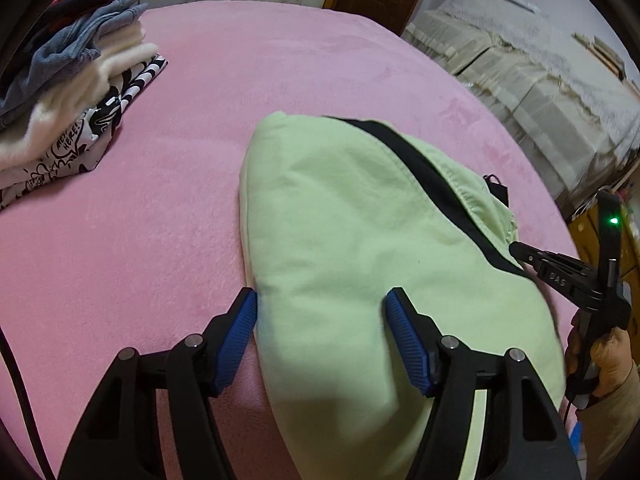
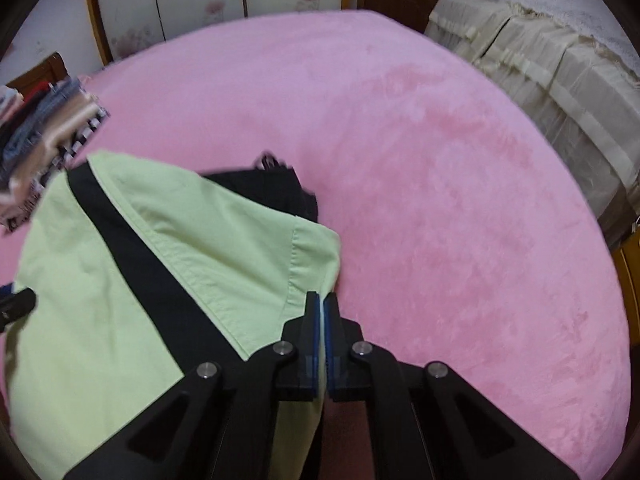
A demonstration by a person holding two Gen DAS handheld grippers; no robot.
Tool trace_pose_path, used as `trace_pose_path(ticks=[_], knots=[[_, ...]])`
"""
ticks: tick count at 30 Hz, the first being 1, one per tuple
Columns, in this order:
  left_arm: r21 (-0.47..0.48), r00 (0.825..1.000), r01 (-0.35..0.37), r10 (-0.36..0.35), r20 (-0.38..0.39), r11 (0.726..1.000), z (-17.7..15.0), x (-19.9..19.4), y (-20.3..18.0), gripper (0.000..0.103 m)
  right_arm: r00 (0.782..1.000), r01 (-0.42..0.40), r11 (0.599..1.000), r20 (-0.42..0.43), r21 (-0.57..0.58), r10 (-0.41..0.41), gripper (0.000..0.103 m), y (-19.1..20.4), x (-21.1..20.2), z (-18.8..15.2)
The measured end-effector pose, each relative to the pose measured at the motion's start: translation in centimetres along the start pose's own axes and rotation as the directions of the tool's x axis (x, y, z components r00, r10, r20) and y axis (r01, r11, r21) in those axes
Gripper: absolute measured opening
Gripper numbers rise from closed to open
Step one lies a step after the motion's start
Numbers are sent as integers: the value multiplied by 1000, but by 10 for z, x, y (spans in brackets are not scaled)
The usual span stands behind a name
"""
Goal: Fold large clothes
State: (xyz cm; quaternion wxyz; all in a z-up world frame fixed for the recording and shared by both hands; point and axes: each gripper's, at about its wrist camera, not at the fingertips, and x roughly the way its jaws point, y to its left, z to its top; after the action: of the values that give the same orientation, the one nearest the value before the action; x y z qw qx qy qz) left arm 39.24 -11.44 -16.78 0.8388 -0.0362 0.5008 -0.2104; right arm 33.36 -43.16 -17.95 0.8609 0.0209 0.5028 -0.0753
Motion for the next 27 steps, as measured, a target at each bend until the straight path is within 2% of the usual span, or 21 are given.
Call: trace_pose_path(ticks=[6,7,10,14,16,19,22,24,27], knots=[[-23,1000,13,-14,-16,1000,1,-3,5,65,1000,29,999,-9,-19,-29,1,6,6,-2],[-32,1000,11,-12,-24,999,2,-6,5,65,1000,17,1000,-13,-10,-18,4,4,3,-1],[-64,1000,16,-18,-24,998,5,-22,7,65,999,-44,997,-15,58,44,5,-6,-19,5],[-76,998,27,-23,55,997,4,-58,1,65,990,-130,988,65,84,125,6,-3,-65,4],[-65,995,36,-29,97,997,0,-75,-8,65,976,-191,981,112,43,185,6,13,-90,-1],[-37,985,79,-72,159,996,-15,-95,-27,65,958,-259,966,122,-6,258,6,40,-108,-13],[-37,976,86,-77,204,996,-32,-98,-41,65,932,-342,939,120,-33,343,6,69,-114,-33],[-44,977,101,-90,196,994,-42,-89,-48,65,922,-366,929,113,-57,370,6,85,-108,-47],[-46,989,86,-80,123,995,-56,-62,-55,65,933,-353,934,46,-52,356,6,95,-80,-61]])
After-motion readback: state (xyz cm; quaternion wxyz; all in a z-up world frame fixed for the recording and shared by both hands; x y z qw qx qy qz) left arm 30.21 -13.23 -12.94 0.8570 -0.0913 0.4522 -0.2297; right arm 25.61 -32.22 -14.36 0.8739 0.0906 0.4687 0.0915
